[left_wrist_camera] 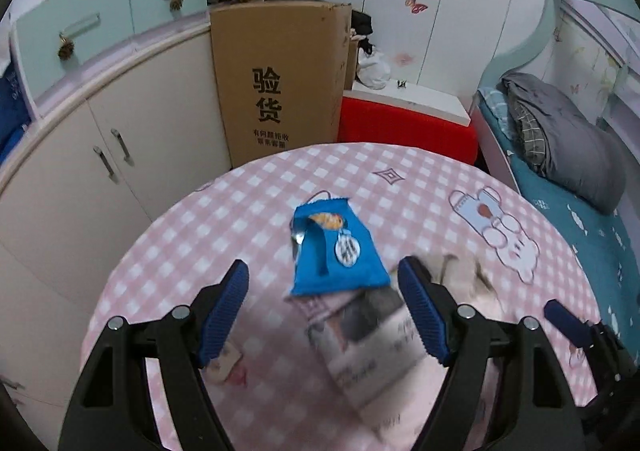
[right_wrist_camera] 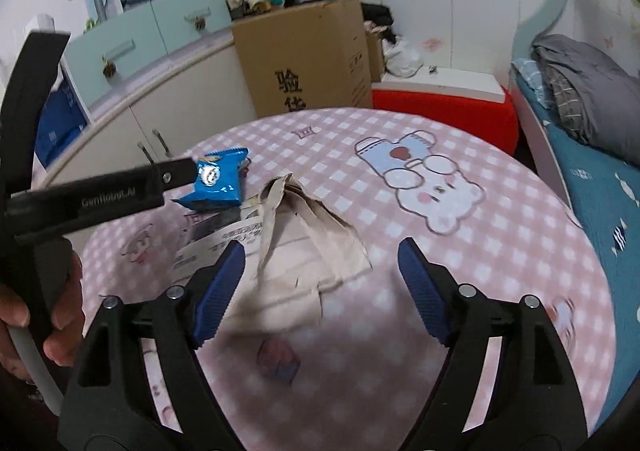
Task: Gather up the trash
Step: 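Grasp the blue snack bag with the left tool while the right tool grasps the newspaper and tan bag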
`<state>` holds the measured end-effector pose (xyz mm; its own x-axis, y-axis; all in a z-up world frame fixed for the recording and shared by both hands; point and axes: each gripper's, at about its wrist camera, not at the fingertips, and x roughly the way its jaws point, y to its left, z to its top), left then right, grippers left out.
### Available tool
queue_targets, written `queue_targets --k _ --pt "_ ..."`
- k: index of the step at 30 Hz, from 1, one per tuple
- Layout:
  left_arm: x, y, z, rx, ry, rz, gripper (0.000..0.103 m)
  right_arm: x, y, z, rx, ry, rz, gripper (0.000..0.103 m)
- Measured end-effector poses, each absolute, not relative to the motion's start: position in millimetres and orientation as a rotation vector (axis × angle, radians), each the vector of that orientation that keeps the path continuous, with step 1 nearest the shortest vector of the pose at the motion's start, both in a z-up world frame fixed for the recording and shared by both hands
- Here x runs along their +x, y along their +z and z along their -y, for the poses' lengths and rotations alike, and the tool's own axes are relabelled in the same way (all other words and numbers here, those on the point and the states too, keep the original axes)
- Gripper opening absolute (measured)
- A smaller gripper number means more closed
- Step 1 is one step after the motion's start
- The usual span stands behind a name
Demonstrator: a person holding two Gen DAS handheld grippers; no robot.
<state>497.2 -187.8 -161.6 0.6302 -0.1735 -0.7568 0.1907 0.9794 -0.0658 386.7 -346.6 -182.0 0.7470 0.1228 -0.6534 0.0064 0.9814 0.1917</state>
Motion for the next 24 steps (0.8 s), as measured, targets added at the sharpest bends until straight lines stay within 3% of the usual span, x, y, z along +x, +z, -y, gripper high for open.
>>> queue_targets --k 4,7,8,9,10,11,13,15,19,24 --pt "517 -175 191 0.013 -0.202 -0.891 0.072 412 -190 344 0.184 0.091 -0.761 0.079" --pt "527 -184 194 -0.003 -0.229 -0.920 0.052 429 -195 341 0.177 0.108 -0.793 0.079" --pt "529 -187 195 -0.006 -0.243 -0.931 0.037 433 -196 341 0.185 0.116 -0.800 0.079" --pt "531 -191 195 -0.017 -0.266 -0.945 0.015 437 -197 341 0.189 0.123 -0.807 0.079" --pt "531 -194 195 -0.028 -0.284 -0.958 0.005 440 -198 340 0.184 0.126 -0.816 0.078" --pt "530 -194 194 -0.040 -0.292 -0.958 0.003 443 -199 339 0.182 0.126 -0.829 0.076" --pt "525 -192 192 -0.045 -0.284 -0.932 0.000 445 -201 337 0.180 0.129 -0.846 0.059" --pt "515 -185 187 -0.037 -0.274 -0.906 0.000 440 -199 334 0.155 0.121 -0.832 0.054" --pt "488 -169 176 -0.022 -0.272 -0.861 0.000 419 -187 326 0.120 0.118 -0.784 0.027" --pt "441 -140 162 -0.002 -0.286 -0.799 0.000 382 -170 329 0.147 0.092 -0.731 0.020"
